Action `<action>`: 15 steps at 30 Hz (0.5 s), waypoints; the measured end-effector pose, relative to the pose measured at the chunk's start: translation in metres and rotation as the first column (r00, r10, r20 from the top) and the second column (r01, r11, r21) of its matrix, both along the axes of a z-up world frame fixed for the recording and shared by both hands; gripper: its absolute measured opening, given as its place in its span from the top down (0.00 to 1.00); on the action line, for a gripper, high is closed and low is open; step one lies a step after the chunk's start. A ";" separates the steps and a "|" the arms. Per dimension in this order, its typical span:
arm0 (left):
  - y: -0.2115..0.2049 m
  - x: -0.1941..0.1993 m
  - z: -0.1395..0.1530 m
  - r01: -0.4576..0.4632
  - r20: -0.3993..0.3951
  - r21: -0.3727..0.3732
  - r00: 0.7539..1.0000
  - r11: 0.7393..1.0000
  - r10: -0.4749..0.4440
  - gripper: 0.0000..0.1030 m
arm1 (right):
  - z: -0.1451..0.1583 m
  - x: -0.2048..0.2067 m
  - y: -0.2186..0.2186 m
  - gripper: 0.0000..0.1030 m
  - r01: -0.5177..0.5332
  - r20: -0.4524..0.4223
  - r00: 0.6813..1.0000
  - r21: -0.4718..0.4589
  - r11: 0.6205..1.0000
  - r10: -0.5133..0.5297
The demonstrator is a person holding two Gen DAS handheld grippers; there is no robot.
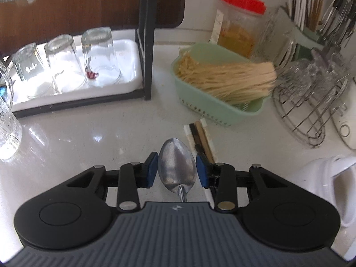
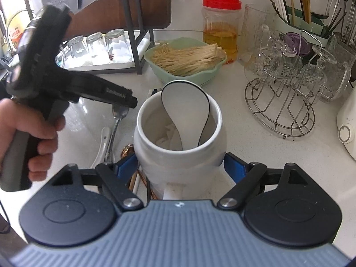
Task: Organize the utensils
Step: 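Lift the metal spoon with the left gripper and carry it to the jar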
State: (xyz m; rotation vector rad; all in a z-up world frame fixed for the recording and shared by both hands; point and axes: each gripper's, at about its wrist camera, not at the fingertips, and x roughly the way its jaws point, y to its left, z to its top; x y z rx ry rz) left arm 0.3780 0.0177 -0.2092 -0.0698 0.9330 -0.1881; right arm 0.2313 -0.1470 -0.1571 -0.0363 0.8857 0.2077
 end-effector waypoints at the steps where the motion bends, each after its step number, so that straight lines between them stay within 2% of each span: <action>1: 0.000 -0.002 0.003 0.005 0.003 -0.007 1.000 1.000 -0.005 0.59 | 0.000 0.000 -0.001 0.15 0.001 0.001 1.000 0.005 1.000 -0.001; 15: -0.005 -0.031 0.043 0.093 0.040 -0.014 0.995 0.996 -0.092 0.59 | -0.002 -0.001 0.001 0.16 0.027 0.013 1.000 0.015 1.000 -0.027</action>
